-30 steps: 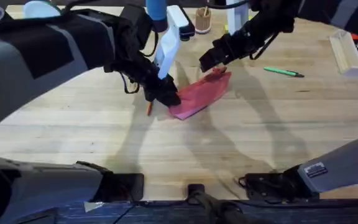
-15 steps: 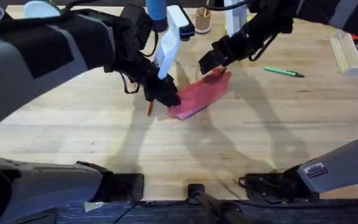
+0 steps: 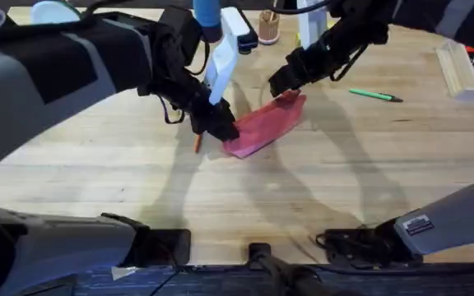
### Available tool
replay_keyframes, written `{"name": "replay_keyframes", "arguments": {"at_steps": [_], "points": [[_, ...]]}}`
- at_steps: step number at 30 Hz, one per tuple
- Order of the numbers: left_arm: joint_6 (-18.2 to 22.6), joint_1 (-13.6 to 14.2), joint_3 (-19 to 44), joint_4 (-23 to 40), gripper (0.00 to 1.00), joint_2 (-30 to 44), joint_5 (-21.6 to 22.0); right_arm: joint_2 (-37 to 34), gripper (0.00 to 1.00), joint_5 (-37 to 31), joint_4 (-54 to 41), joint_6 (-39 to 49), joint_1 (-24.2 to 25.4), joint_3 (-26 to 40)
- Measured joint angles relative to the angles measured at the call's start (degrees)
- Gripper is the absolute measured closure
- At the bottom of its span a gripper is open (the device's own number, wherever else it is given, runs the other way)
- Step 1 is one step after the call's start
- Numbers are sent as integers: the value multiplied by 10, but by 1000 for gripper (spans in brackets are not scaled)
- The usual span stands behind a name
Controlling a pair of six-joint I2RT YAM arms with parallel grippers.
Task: Unzip the bag, pick up the pens from the table one at a time and place them inside, then zip the bag closed.
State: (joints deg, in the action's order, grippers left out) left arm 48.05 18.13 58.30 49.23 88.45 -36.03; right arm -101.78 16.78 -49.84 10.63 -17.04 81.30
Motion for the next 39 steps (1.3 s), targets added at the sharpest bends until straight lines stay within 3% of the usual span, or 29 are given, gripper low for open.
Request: {"name": "replay_keyframes", "arguments": {"at_steps": [2,6,12,35,39], "points": [[0,0,0,0,958,0,0,0,469,0,0,1,0,0],[0,0,0,0,958,0,0,0,703,0,-5,1,-1,0],[0,0,0,0,957,0,0,0,958,0,-6,1,-1,0],[0,0,0,0,957,0,0,0,970,0,-13,1,-1,14],[0,0,0,0,957,0,0,0,970,0,-20,1,-30,16]]}}
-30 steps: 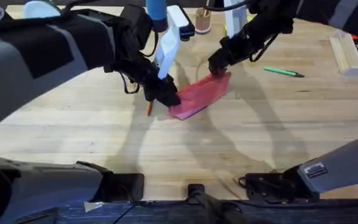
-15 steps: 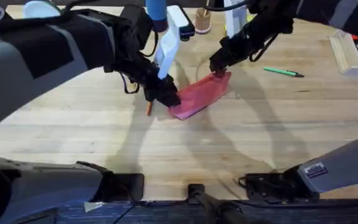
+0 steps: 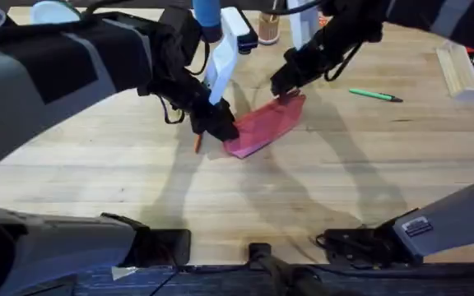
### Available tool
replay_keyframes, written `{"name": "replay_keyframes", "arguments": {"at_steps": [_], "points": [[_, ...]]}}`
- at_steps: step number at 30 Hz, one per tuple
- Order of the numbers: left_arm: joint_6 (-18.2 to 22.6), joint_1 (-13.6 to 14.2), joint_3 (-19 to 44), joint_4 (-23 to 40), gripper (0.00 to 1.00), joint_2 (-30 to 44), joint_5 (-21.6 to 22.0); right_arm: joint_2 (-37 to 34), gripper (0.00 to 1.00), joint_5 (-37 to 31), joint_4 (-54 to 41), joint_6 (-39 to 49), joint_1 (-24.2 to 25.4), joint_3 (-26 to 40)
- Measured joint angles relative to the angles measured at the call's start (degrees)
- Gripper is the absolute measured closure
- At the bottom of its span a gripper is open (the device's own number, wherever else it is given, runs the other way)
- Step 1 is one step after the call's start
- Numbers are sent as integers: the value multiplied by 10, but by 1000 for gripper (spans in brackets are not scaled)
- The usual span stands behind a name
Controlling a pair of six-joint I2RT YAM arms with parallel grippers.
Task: Unzip the bag, pick up the pens from the table one at a time and place them inside, then zip the bag closed.
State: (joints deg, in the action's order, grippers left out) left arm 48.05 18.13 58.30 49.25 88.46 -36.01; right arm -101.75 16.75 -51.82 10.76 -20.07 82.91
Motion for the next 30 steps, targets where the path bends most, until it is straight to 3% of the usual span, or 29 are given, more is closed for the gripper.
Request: {"name": "replay_keyframes", "arguments": {"at_steps": [12,30], "points": [[0,0,0,0,957,0,0,0,970,3,-1,-1,-90,2],[-1,-1,0,2,957,0,-5,0,970,65,11,-51,-126,2]]}}
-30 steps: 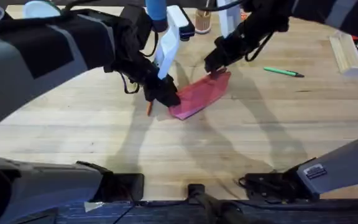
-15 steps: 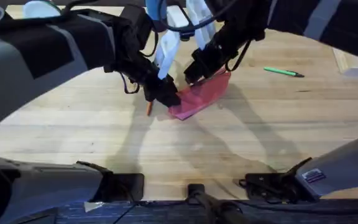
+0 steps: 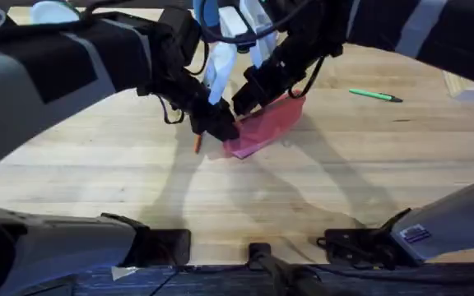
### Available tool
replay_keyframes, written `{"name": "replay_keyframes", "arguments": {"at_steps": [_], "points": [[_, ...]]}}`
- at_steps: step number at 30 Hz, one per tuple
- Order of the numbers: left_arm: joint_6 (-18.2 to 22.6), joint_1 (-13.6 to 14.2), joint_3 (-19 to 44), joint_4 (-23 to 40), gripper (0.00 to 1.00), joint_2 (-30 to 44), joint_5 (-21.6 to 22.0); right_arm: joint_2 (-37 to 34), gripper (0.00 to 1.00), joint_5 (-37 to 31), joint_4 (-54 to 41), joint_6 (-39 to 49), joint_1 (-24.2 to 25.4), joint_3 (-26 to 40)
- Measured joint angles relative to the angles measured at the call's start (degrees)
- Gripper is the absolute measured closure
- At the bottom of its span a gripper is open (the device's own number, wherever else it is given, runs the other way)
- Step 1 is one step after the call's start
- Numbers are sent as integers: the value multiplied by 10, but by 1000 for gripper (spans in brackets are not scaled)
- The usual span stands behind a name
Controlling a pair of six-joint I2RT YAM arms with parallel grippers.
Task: Unzip the bag, pick up the pens from the table one at a time and place them inside, then zip the bag closed.
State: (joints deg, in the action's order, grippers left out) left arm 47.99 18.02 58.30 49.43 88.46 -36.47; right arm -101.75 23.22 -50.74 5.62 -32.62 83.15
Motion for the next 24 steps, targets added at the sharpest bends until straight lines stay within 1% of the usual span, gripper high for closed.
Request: {"name": "replay_keyframes", "arguments": {"at_steps": [9,11,17,20,21,22,24], "points": [[-2,-3,0,3,957,0,-1,0,970,0,5,-19,-6,0],[-2,-3,0,3,958,0,-2,0,938,0,5,-19,-6,0],[-4,-3,0,1,958,0,-1,0,619,-1,5,-22,-5,0],[-2,-2,0,1,958,0,2,0,373,-5,5,-15,5,1],[-2,-1,0,0,958,0,2,0,333,-5,5,-12,10,1],[-2,0,0,0,958,0,2,0,273,-5,5,-11,15,1],[-2,1,0,0,958,0,3,0,98,-5,5,-8,25,1]]}}
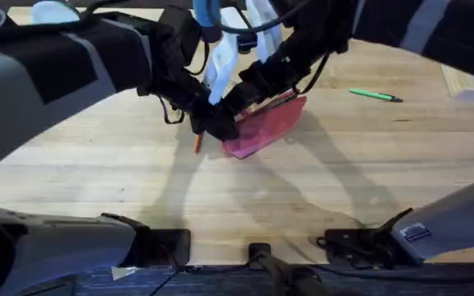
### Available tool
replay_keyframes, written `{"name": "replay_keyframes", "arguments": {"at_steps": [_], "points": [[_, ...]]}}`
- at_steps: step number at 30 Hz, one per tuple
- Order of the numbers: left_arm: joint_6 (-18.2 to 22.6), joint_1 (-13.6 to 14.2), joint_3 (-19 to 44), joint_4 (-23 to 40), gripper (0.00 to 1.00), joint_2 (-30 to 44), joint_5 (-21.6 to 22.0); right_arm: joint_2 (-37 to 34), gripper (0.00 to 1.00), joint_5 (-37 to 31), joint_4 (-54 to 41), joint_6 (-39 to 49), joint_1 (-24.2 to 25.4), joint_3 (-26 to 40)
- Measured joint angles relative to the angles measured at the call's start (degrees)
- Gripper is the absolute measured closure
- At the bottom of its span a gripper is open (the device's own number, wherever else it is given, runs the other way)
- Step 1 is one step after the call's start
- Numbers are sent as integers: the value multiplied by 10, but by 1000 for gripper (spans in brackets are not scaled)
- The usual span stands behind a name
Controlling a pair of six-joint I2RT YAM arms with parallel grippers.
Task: Unzip the bag, pick up the pens from the table one at a time and place them inside, then zip the bag closed.
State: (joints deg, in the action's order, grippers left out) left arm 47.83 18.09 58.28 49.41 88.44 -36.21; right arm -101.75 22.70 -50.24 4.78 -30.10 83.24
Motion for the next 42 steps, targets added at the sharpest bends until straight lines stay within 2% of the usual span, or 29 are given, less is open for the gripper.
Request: {"name": "replay_keyframes", "arguments": {"at_steps": [1,3,10,18,19,20,23,25,27,36,42], "points": [[0,0,0,0,958,0,0,0,33,0,0,3,6,0],[0,0,0,0,958,0,0,0,6,-2,0,5,22,3],[0,0,0,0,958,0,0,32,4,-50,-6,21,75,22],[0,0,0,0,955,0,0,74,4,-125,-7,39,98,50],[1,0,0,0,917,0,0,77,4,-130,-7,40,99,52],[2,0,0,1,809,0,-1,79,4,-134,-7,42,99,52],[2,1,0,-2,324,0,-3,80,4,-142,-10,43,99,52],[1,0,0,-1,55,0,-3,80,4,-144,-11,43,99,52],[2,0,0,-2,10,0,-3,80,4,-147,-8,45,99,52],[2,0,0,-12,8,0,-2,80,4,-219,3,70,99,52],[2,0,4,-7,7,0,-3,80,5,-196,-12,132,96,52]]}}
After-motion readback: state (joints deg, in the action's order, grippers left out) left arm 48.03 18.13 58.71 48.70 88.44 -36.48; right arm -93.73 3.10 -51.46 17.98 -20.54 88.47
